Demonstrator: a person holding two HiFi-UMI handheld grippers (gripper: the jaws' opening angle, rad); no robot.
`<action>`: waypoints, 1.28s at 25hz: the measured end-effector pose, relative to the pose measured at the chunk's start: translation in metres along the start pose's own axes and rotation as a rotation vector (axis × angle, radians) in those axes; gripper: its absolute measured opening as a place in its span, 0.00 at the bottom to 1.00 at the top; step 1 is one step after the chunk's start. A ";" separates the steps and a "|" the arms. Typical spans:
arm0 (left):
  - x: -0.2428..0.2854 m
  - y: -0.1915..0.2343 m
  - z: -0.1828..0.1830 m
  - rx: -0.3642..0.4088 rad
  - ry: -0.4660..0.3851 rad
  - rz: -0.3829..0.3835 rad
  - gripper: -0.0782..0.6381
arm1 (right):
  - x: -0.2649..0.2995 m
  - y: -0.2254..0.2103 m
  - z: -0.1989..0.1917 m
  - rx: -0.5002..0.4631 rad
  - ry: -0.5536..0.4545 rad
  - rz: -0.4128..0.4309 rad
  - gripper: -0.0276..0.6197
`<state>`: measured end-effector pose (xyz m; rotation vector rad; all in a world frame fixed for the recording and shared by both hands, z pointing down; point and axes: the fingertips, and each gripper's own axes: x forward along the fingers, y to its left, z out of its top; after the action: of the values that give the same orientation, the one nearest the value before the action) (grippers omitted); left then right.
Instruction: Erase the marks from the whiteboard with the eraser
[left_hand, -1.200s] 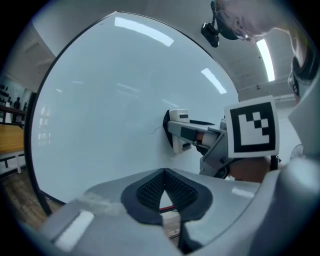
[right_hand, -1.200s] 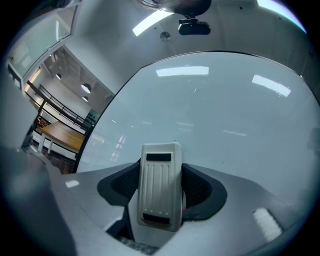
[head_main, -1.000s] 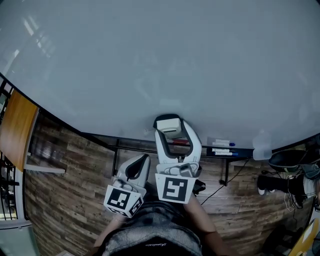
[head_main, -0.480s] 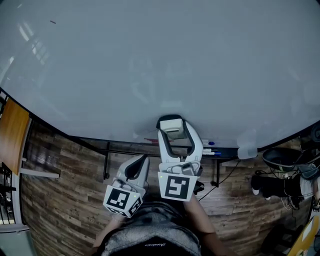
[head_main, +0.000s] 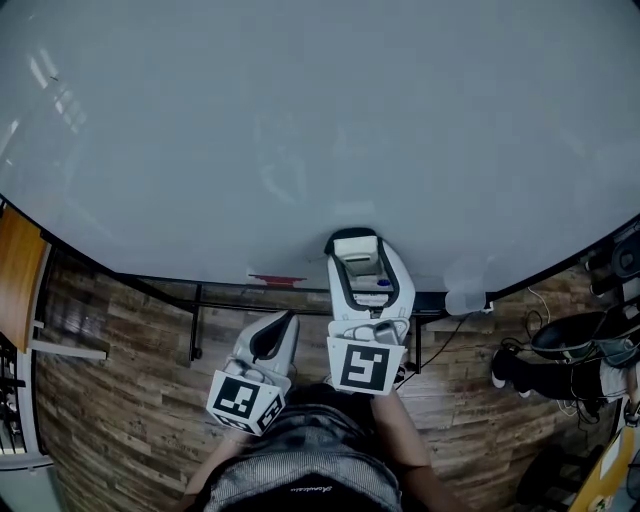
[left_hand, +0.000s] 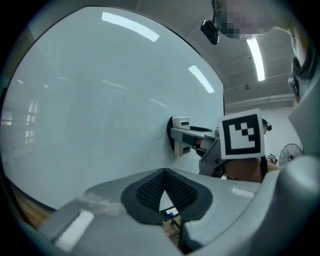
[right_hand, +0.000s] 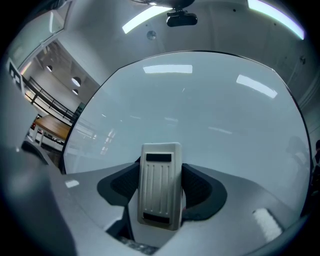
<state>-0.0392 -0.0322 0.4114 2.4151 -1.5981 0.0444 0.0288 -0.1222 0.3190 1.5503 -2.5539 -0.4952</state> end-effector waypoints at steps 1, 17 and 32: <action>0.004 -0.005 0.000 0.000 -0.003 -0.004 0.11 | -0.002 -0.006 -0.003 -0.001 0.003 0.000 0.45; 0.057 -0.043 -0.007 0.010 0.042 -0.218 0.11 | -0.015 -0.056 -0.009 -0.002 0.045 -0.045 0.45; 0.076 -0.024 -0.007 0.061 0.061 -0.345 0.12 | 0.001 -0.035 0.030 0.138 -0.055 -0.045 0.45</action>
<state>0.0144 -0.0905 0.4262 2.6729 -1.1511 0.1041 0.0498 -0.1313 0.2795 1.6638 -2.6510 -0.3779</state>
